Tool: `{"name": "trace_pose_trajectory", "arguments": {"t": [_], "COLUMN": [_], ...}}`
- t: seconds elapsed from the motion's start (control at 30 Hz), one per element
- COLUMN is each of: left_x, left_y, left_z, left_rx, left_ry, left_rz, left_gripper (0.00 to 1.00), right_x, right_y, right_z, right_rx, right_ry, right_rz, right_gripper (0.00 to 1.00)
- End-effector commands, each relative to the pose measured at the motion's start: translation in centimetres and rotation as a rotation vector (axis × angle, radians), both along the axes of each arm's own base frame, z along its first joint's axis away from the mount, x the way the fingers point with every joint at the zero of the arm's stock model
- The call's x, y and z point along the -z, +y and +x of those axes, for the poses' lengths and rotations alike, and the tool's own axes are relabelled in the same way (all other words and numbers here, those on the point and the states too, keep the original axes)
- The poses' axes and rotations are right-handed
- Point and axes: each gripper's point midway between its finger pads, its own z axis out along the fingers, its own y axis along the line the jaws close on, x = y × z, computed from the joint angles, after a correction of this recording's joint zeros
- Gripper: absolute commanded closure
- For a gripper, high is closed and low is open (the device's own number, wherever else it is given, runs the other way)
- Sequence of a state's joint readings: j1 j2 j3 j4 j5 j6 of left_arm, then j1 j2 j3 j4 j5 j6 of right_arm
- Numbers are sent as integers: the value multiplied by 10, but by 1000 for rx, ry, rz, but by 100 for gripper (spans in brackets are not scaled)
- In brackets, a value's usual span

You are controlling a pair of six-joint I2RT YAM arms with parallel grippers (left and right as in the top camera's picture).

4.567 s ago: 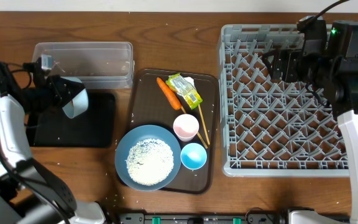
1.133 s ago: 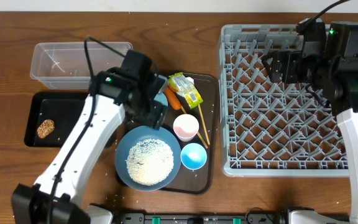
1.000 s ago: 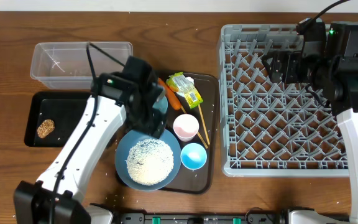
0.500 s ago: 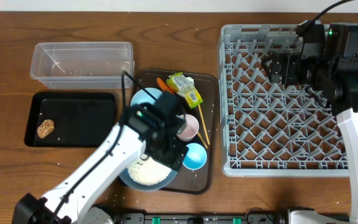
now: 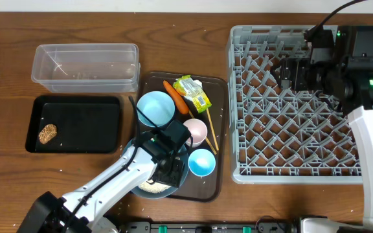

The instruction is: Sort waste into correct bins and load items into the dishwasher rack

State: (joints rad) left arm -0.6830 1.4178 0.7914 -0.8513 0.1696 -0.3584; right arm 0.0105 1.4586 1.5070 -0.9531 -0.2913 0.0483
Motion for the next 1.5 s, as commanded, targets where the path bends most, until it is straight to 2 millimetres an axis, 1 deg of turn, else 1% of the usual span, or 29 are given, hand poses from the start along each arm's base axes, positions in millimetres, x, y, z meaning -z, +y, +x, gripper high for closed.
{"name": "trace_pose_trajectory", "arguments": {"t": [0.0,0.13,0.23,0.3,0.43,0.5,0.6,0.67,0.77,0.9,1.03,1.13,1.17,1.27,1.3,1.37,1.47], "left_x": [1,0,-5,-12,-36,-44,-48,-44,-34,-24,-10,4,9,21,25,32,38], "left_y": [-4,-13,-17,-20,-28,-28,-24,-22,-25,-35,-40,-31,-28,-24,-24,-25,-24], "left_z": [-5,-15,-16,-13,-5,-5,-11,-19,-33,-46,-49,-45,-43,-39,-39,-39,-37], "left_rx": [-22,5,15,27,41,43,52,78,139,223,269,263,251,228,229,229,231], "left_ry": [22,54,50,28,-41,-65,-59,-37,-4,23,25,35,35,44,50,59,61], "left_rz": [-14,-46,-64,-83,-144,-167,-162,-145,-128,-105,-58,25,59,110,117,128,147], "left_gripper": [47,47,46,43,36,32,32,32,32,32,32,34,36,56,59,61,61], "right_x": [1,3,4,4,3,4,3,3,2,1,1,1,1,2,2,2,2], "right_y": [-1,-1,-1,-1,-1,-1,-1,-1,-1,-1,-1,-1,-1,-1,-1,-1,-1], "right_z": [2,2,2,2,2,2,2,3,5,6,6,6,6,5,5,5,5], "right_rx": [5,5,5,5,5,5,5,5,5,5,5,5,5,5,5,5,5], "right_ry": [4,12,12,11,10,11,10,6,0,-6,-6,-6,-6,-5,-4,-3,-3], "right_rz": [-1,-1,-1,-1,-1,-1,-1,-1,-1,-1,-1,-1,-1,-1,-1,-1,-1], "right_gripper": [13,12,12,11,11,11,11,11,10,10,10,10,11,10,10,11,11]}}
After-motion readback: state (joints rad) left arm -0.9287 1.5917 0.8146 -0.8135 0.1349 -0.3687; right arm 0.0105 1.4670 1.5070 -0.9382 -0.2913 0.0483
